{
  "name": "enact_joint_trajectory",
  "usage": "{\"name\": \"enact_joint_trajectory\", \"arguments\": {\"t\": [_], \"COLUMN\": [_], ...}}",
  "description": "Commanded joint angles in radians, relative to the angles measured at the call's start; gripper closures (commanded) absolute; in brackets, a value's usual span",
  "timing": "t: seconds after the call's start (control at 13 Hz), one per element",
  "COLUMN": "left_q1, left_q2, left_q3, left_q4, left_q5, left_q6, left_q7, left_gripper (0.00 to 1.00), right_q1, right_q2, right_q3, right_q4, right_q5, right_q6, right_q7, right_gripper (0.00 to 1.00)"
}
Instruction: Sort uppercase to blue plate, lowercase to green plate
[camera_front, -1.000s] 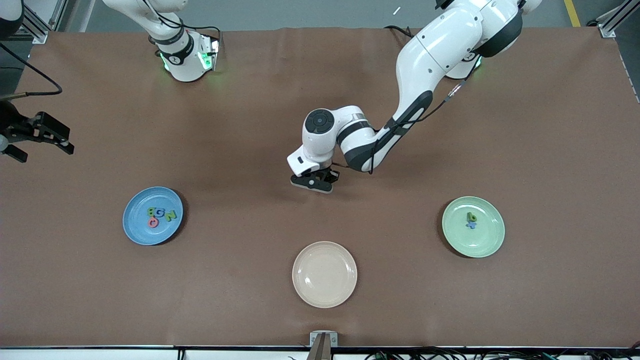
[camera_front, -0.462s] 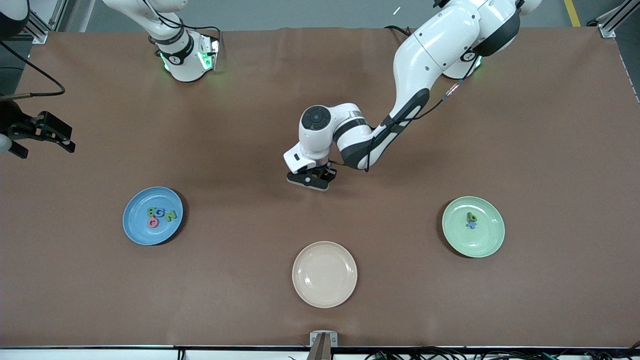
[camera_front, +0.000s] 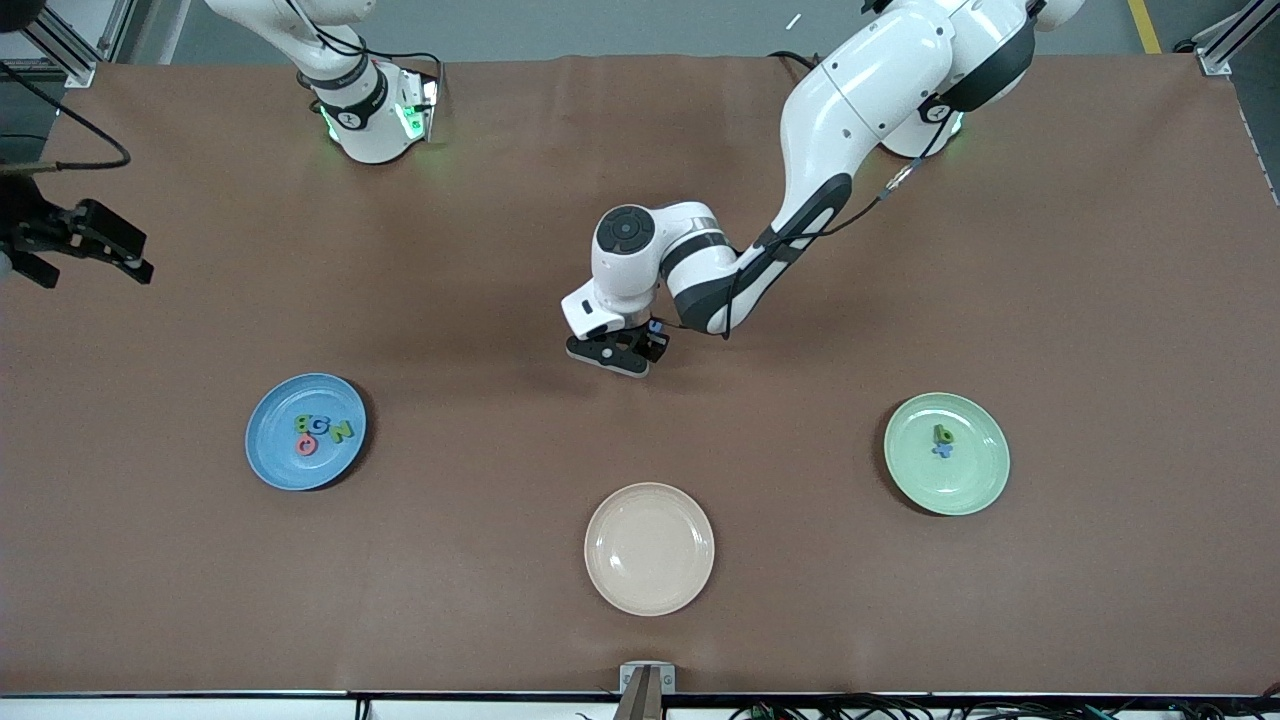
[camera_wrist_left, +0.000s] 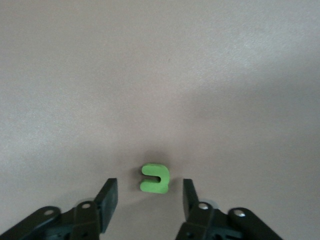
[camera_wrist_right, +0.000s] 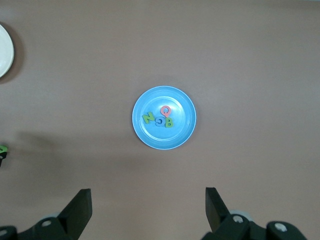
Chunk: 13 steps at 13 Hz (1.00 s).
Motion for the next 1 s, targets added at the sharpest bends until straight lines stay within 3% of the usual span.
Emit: {"name": "enact_joint_trajectory", "arguments": {"t": [0.0, 0.31, 0.38, 0.69, 0.77, 0.92], "left_q1": [-0.019, -0.022, -0.025, -0.018, -0.009, 0.016], "left_q2": [0.013, 0.048, 0.054, 0.039, 0.03, 0.016], "left_q3": [0.015, 0.015, 0.016, 0.019, 0.019, 0.019], "left_q4": [0.018, 0.018, 0.019, 0.021, 0.021, 0.015], "left_q5": [0.032, 0.058, 0.057, 0.05, 0.052, 0.043], "left_q6": [0.015, 0.039, 0.05, 0.049, 0.046, 0.035], "left_q7": [0.023, 0.023, 0.02, 0.009, 0.009, -0.012], "left_gripper": [0.32, 0.35, 0.39, 0.9, 0.97, 0.99], "right_q1": [-0.018, -0.017, -0.015, -0.014, -0.009, -0.009], "right_q2": [-0.011, -0.012, -0.009, -0.006, 0.004, 0.015], "right_q3": [0.007, -0.022, -0.022, -0.019, -0.019, -0.019], "right_q4": [0.014, 0.013, 0.011, 0.024, 0.037, 0.048], "right_q5": [0.011, 0.035, 0.035, 0.021, 0.018, 0.018], "right_q6": [-0.016, -0.018, -0.013, -0.01, -0.007, -0.01], "right_q7": [0.015, 0.015, 0.013, 0.013, 0.016, 0.019], "right_gripper": [0.0, 0.0, 0.0, 0.0, 0.0, 0.0]}}
